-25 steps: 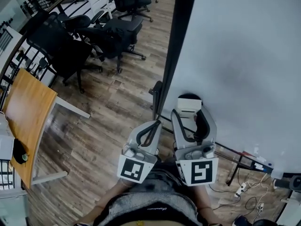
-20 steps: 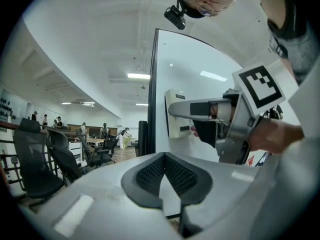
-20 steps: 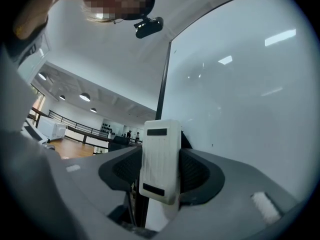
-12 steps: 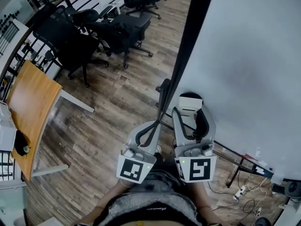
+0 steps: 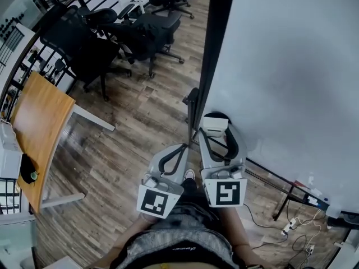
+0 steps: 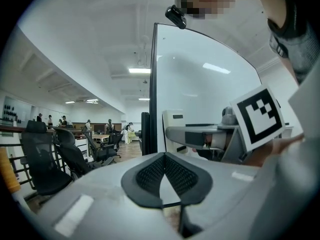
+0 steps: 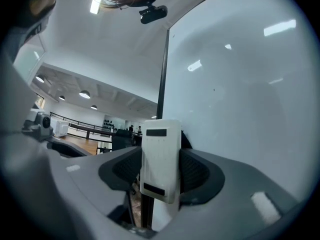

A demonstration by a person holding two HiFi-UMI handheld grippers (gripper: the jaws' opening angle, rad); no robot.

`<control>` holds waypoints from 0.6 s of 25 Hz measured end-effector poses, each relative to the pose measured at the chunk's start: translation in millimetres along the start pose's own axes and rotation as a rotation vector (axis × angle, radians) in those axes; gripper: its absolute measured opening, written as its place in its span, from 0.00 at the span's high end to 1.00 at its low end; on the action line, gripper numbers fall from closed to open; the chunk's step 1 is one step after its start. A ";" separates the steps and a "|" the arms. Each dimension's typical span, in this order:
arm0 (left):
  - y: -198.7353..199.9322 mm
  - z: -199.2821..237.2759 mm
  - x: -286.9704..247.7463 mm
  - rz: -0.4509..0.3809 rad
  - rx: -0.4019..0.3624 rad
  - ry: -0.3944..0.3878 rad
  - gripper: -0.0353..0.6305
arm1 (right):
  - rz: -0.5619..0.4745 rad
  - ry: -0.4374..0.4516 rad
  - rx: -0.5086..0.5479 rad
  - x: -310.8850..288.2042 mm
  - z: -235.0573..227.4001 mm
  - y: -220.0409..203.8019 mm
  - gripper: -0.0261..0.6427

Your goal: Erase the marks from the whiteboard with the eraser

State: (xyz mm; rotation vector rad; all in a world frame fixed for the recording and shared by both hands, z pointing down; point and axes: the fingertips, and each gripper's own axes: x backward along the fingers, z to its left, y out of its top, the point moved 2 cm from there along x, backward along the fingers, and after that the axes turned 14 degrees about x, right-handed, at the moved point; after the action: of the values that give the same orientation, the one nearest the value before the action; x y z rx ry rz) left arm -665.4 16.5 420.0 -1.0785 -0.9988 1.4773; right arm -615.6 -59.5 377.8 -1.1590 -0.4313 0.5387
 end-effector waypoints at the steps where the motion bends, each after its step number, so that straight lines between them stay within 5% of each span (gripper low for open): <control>1: -0.2 1.3 0.6 0.002 -0.006 0.001 0.94 | 0.005 0.004 -0.002 -1.5 2.4 -3.0 0.60; 15: -2.4 -16.9 -8.7 0.013 -0.014 -0.045 0.94 | 0.060 0.015 0.021 18.1 -8.4 -15.5 0.60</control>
State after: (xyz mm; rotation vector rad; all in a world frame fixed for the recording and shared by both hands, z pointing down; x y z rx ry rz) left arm -647.6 9.2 419.1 -1.0673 -1.0366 1.5134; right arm -593.6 -59.5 390.2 -1.1580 -0.3780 0.5854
